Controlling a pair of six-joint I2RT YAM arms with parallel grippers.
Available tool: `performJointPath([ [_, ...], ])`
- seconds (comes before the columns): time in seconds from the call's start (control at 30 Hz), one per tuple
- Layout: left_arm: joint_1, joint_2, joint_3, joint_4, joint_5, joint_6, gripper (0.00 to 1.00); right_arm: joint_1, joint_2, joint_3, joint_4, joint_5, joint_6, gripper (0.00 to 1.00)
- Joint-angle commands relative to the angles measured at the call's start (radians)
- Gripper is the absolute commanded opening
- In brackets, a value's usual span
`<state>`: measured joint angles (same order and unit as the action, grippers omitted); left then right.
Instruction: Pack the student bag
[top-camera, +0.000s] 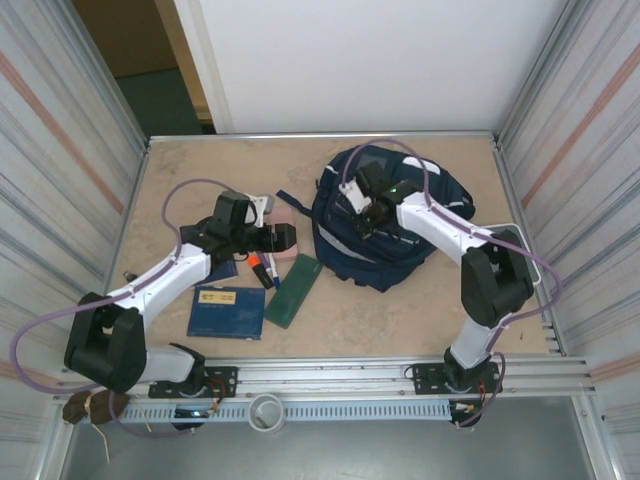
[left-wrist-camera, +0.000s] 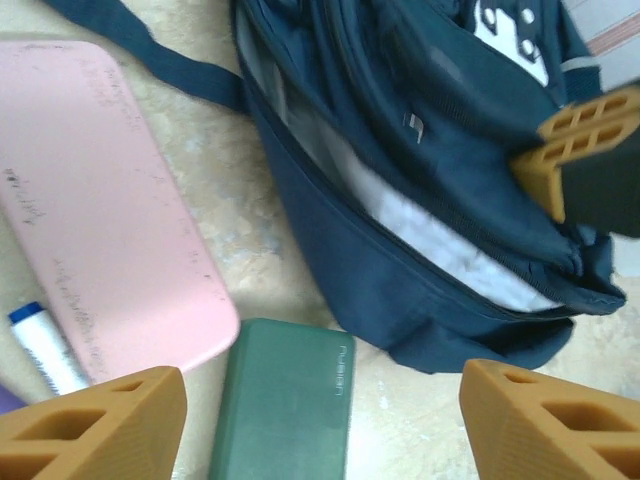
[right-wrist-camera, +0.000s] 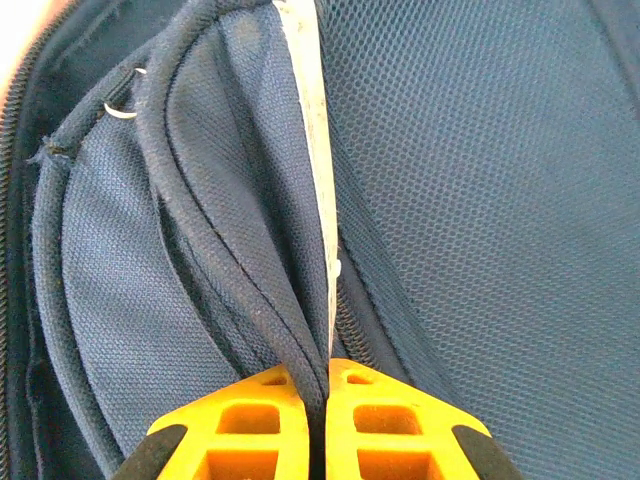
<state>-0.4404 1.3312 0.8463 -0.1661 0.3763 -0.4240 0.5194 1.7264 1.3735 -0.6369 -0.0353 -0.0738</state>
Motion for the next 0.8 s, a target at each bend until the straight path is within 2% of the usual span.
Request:
performJointPath([
  [0.0,-0.055,0.003,0.01,0.036,0.026,-0.047,0.77,-0.079,-0.075,0.091,-0.043,-0.18,0.188,0.0],
  [0.07,-0.091,0.036,0.025,0.064,0.022,-0.074,0.8,-0.132,-0.093,0.103,-0.044,-0.266,0.234,0.0],
  [0.27,-0.138,0.182,0.131,0.111,0.036,-0.114,0.86,-0.212,-0.131,0.086,-0.012,-0.371,0.312,0.0],
  [0.43,-0.145,0.321,0.226,0.064,-0.057,-0.105,0.87,-0.246,-0.15,0.076,0.015,-0.404,0.337,0.0],
  [0.5,-0.146,0.379,0.263,0.068,-0.049,-0.105,0.86,-0.255,-0.155,0.074,0.027,-0.416,0.347,0.0],
  [0.57,-0.147,0.442,0.311,0.064,-0.031,-0.106,0.81,-0.267,-0.157,0.068,0.046,-0.434,0.361,0.0],
  [0.77,-0.138,0.569,0.436,0.067,0.026,-0.087,0.46,-0.328,-0.163,0.066,0.056,-0.498,0.371,0.0],
])
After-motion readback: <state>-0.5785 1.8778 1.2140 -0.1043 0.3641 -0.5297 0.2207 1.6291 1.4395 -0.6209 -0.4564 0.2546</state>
